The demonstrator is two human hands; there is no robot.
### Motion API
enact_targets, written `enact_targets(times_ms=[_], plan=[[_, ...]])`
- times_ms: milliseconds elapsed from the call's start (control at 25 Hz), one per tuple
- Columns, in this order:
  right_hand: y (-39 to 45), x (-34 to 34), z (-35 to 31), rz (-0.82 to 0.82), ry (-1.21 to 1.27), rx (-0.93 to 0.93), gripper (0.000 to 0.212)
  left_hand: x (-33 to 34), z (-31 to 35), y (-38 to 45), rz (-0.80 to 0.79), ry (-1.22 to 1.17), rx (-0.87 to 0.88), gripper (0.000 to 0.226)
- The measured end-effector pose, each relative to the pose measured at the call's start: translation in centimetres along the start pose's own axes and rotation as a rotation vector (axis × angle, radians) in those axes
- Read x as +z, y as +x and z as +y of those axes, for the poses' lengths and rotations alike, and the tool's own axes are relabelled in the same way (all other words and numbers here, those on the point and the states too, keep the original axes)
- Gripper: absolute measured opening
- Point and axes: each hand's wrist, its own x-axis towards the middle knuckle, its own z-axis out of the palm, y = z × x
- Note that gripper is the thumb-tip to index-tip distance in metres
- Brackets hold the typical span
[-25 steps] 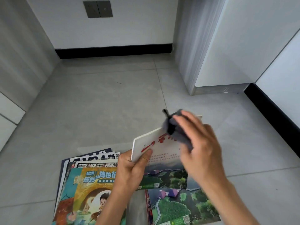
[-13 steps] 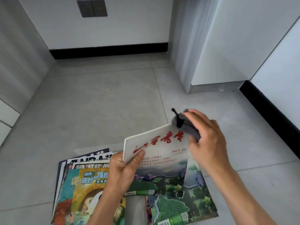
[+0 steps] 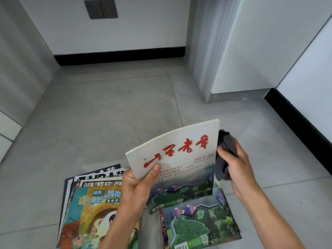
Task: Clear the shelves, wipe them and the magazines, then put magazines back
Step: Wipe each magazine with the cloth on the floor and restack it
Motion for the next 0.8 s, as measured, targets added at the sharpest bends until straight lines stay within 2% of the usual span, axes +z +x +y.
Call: enact_targets(times_ms=[40, 120, 240, 320, 400, 480, 560, 600, 680, 760, 800], plan=[[-0.6, -0.3, 0.2, -0.039, 0.106, 0.065, 0.03, 0.1, -0.3, 0.0, 0.044, -0.013, -0.01, 0.02], [-1.4, -0.7, -0.1, -0.16, 0.113, 0.052, 0.037, 0.5, -1.1, -0.1, 0.102, -0.043, -0.037, 0.018], [-0.3, -1.1, -1.0, -0.233, -0.163, -0.123, 0.049, 0.9, -1.7, -0.4, 0.116, -0.131, -0.132, 0.02], [1.1, -1.7, -2.0, -0.232, -0.355, -0.205, 0.053, -0.1, -1.6, -0.3, -0.01, -0.139, -0.235, 0.029], [2.3, -2.9, -3.4, -0.278, -0.506, -0.261, 0.058, -1.9, -0.5, 0.6, -0.217, -0.042, -0.271, 0.027], [3.0, -3.6, -5.1, -0.382, -0.651, -0.283, 0.062, -2.8, 1.2, 1.3, -0.429, 0.104, -0.266, 0.025], [2.9, -3.0, -6.2, -0.53, -0.763, -0.274, 0.061, -1.7, 2.3, 1.3, -0.536, 0.265, -0.262, 0.023], [2.7, -2.3, -6.3, -0.603, -0.806, -0.278, 0.06, -0.5, 2.3, 1.1, -0.52, 0.34, -0.236, 0.017], [1.9, -0.5, -5.9, -0.651, -0.909, -0.337, 0.056, 2.0, 1.3, 0.3, -0.344, 0.462, -0.117, 0.005], [0.4, 1.5, -4.9, -0.459, -1.049, -0.518, 0.058, 3.4, -0.3, -0.3, -0.135, 0.463, -0.029, 0.015], [-0.7, 2.7, -4.4, -0.32, -1.093, -0.621, 0.06, 3.6, -0.9, -0.3, -0.094, 0.427, 0.012, 0.022]])
